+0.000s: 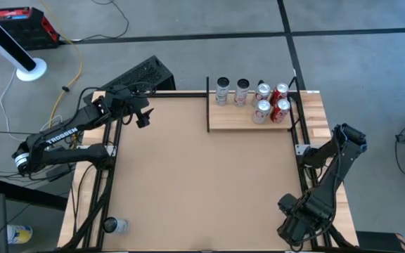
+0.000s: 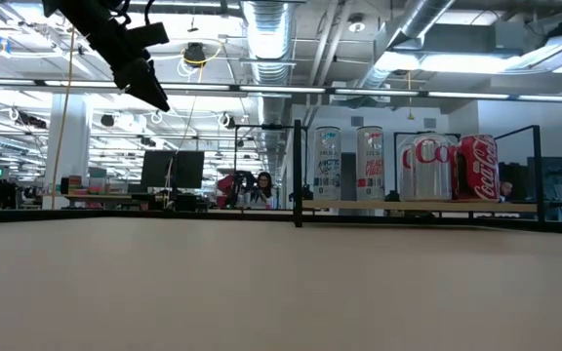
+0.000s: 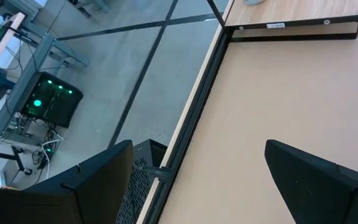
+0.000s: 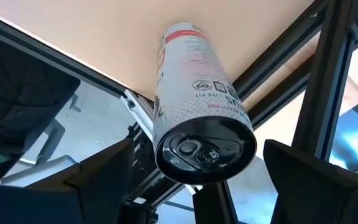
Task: Place canned beverage on shelf
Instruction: Put the white and pink soda can on the shelf and align it with the other white and pink soda can
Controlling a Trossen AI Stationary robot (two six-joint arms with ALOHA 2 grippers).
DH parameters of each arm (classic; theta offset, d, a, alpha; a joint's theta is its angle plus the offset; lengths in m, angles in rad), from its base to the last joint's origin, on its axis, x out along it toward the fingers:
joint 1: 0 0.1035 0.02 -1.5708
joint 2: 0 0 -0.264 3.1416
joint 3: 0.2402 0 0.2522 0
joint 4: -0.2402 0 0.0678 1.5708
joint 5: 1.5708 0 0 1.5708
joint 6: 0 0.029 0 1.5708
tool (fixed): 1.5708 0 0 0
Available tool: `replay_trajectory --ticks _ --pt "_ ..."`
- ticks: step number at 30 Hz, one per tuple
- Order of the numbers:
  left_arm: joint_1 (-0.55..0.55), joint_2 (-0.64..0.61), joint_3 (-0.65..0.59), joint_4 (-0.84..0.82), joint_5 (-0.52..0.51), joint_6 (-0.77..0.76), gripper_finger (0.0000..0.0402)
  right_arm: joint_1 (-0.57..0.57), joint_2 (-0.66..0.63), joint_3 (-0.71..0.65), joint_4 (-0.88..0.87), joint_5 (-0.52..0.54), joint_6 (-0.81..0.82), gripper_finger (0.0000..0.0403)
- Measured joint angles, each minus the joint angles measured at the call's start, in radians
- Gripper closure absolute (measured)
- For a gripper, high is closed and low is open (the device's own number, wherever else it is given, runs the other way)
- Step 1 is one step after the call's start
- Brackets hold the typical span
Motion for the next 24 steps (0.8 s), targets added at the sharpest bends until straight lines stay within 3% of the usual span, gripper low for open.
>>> replay_trajectory --ticks 9,16,24 --pt "0.000 0.000 0.000 0.000 0.000 0.000 0.0051 -0.001 0.001 -0.146 0.155 -0.087 -0.075 0.0021" --pt "0.000 0.000 0.000 0.002 -0.001 0.000 0.0051 -0.010 -0.004 -0.145 0.136 -0.087 -0.111 0.0040" --pt "0.000 0.000 0.000 0.004 -0.001 0.002 0.0051 -0.037 -0.013 -0.145 0.132 -0.127 -0.185 0.0124"
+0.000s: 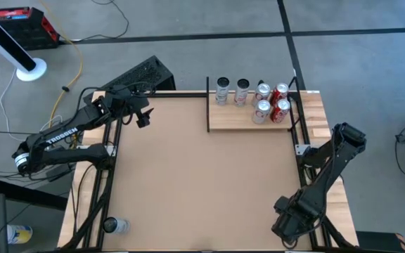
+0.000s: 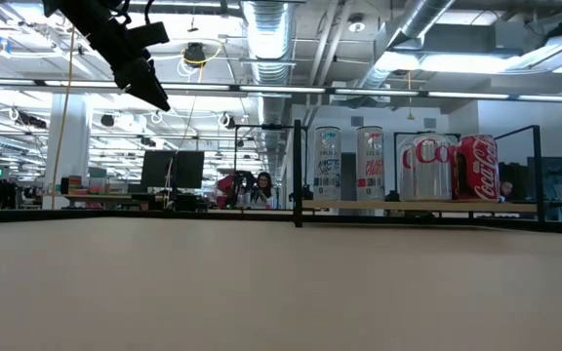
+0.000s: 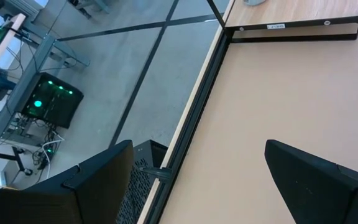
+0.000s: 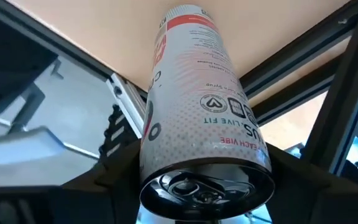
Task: Place canned beverage on shelf
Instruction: Put the white and pink soda can on the shelf and align it with the other white and pink soda can
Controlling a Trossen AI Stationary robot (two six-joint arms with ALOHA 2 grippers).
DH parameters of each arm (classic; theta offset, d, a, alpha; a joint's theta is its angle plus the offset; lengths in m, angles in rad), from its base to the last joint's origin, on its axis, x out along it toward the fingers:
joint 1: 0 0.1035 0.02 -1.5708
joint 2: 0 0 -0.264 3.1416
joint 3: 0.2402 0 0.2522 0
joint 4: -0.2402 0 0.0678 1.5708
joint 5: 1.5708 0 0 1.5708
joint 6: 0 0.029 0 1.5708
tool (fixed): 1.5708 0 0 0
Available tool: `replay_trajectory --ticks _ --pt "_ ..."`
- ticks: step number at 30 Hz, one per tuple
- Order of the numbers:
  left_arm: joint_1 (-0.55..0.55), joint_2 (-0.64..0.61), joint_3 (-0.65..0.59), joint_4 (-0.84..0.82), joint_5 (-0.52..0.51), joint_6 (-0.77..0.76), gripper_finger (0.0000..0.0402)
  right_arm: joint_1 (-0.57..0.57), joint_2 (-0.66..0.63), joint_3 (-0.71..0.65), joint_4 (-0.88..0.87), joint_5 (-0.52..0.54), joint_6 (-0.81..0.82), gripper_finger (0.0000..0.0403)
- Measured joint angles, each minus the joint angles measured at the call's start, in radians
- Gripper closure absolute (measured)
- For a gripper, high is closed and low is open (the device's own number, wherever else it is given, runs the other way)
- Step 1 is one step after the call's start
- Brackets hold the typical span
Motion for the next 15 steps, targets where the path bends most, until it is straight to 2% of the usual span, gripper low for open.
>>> replay_trajectory --ticks 3,7,12,15 --pt "0.000 0.000 0.000 0.000 0.000 0.000 0.0051 -0.025 -0.014 0.009 -0.012 -0.006 -0.066 0.0124" --pt "0.000 0.000 0.000 0.000 0.000 0.001 0.0051 -0.090 -0.015 0.080 -0.163 0.002 -0.194 0.0124" --pt "0.000 0.000 0.000 0.009 0.000 0.005 0.0051 -0.228 -0.015 0.180 -0.383 0.105 -0.420 0.0124" --pt "0.000 0.000 0.000 0.021 0.000 0.005 0.0051 -0.347 -0.017 0.198 -0.383 0.197 -0.603 0.0124"
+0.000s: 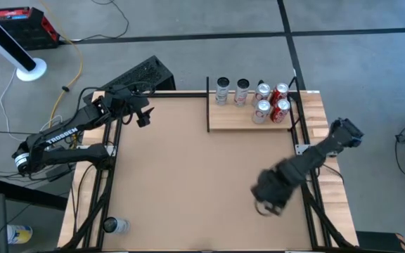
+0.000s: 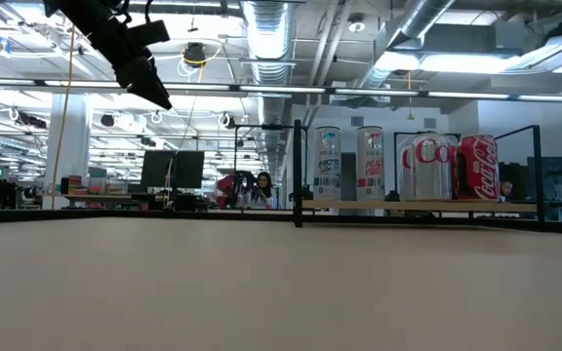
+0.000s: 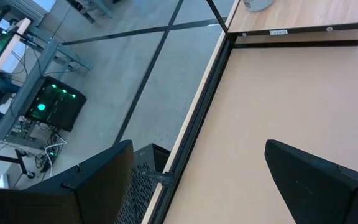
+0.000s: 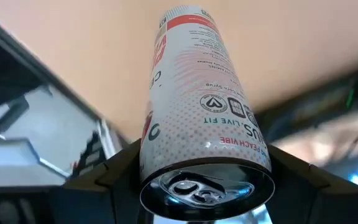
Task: Place canned beverage on shelf
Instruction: Put the white and pink soda can on the shelf and align it with the other white and pink soda can
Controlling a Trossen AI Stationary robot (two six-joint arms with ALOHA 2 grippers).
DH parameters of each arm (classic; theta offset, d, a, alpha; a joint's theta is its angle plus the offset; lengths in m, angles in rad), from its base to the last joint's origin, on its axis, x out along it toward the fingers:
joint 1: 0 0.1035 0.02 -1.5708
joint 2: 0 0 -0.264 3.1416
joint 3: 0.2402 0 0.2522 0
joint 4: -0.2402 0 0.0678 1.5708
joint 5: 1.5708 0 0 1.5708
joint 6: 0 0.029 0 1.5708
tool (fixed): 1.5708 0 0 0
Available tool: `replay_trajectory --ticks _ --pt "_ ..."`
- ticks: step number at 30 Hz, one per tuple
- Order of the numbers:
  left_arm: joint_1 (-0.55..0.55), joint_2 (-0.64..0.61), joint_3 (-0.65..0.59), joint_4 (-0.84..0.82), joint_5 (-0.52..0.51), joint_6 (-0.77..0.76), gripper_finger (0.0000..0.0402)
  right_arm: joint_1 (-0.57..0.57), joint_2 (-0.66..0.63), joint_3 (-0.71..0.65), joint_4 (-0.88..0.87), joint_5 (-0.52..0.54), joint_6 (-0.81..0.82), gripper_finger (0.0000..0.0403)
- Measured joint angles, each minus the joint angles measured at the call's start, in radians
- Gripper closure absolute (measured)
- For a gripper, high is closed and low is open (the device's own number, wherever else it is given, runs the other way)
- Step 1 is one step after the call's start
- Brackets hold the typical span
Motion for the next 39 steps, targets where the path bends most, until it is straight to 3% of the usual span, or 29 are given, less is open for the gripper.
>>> replay_trajectory --ticks 3,9,16,24,32,39 --pt "0.000 0.000 0.000 0.000 0.000 0.000 0.0051 -0.125 0.012 0.002 0.014 0.102 -0.185 0.0124" --pt "0.000 0.000 0.000 0.000 0.000 0.001 0.0051 -0.383 0.093 -0.003 0.003 0.191 -0.567 0.0124" --pt "0.000 0.000 0.000 0.001 0.000 0.001 0.0051 -0.569 0.158 -0.002 0.001 0.286 -0.829 0.0124" --pt "0.000 0.000 0.000 0.002 0.001 0.001 0.0051 -0.635 0.162 -0.001 0.002 0.294 -0.864 0.0120" --pt "0.000 0.000 0.000 0.002 0.001 0.001 0.0051 -0.634 0.162 -0.001 0.013 0.295 -0.867 0.0014" --pt "0.000 0.000 0.000 0.002 0.001 0.001 0.0051 -0.626 0.145 -0.003 -0.004 0.293 -0.803 0.0026"
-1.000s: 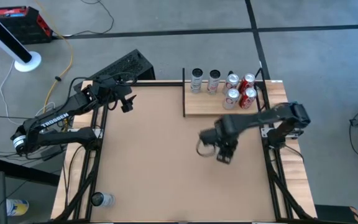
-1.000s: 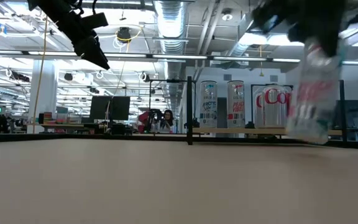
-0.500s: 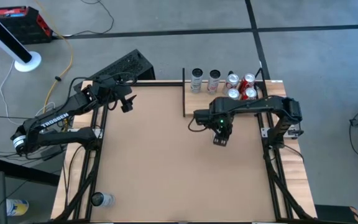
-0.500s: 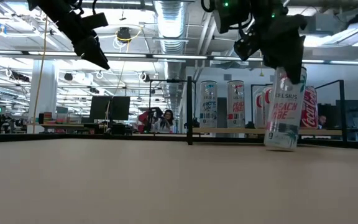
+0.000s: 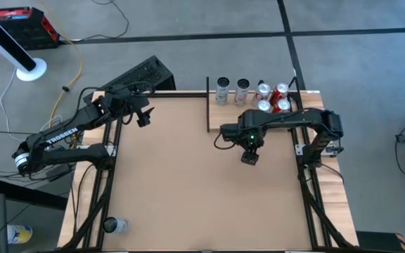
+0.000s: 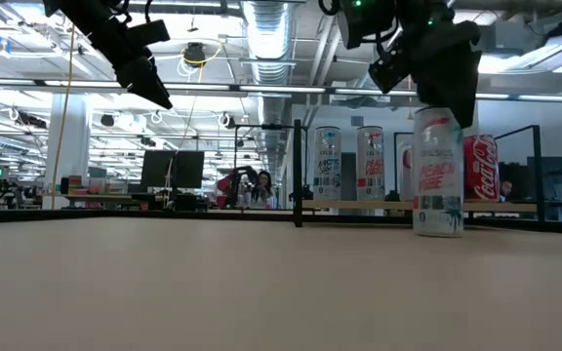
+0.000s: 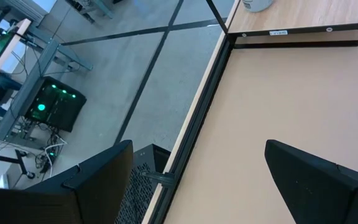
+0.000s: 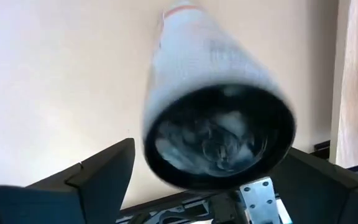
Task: Place canned beverage on shelf
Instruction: Put the white and pink soda can on the shelf and align it with the other white and pink soda can
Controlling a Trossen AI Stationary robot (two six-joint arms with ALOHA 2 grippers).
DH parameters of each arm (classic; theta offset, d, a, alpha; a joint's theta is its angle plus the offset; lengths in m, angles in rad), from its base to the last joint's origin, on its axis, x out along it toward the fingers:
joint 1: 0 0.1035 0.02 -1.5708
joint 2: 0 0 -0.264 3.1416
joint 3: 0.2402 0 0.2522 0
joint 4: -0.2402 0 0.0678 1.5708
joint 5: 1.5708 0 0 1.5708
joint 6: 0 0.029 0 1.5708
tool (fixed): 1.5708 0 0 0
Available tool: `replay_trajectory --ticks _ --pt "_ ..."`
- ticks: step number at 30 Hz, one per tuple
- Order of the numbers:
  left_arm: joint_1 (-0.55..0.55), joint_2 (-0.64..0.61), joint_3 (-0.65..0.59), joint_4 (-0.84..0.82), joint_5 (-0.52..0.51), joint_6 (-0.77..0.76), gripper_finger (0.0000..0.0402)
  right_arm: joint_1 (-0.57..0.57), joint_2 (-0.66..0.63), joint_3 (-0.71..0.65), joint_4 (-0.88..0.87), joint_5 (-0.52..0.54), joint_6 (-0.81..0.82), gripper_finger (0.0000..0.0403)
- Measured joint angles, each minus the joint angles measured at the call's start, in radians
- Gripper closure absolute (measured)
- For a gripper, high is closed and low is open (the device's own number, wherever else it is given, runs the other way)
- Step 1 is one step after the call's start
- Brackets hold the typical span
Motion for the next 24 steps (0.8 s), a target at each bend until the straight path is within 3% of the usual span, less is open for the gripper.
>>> replay_trajectory --ticks 8,13,18,24 --pt "0.000 0.000 0.000 0.000 0.015 -0.001 0.0051 0.094 -0.110 -0.025 0.002 0.001 0.152 0.0027" --pt "0.000 0.000 0.000 0.000 0.022 -0.004 0.0051 0.231 -0.251 -0.145 0.003 0.110 0.361 0.0026" --pt "0.000 0.000 0.000 0.001 0.022 -0.004 0.0051 0.428 -0.433 -0.328 0.138 0.413 0.686 0.0026" --pt "0.000 0.000 0.000 0.000 0.022 -0.005 0.0051 0.632 -0.600 -0.591 0.515 0.917 0.938 0.0026"
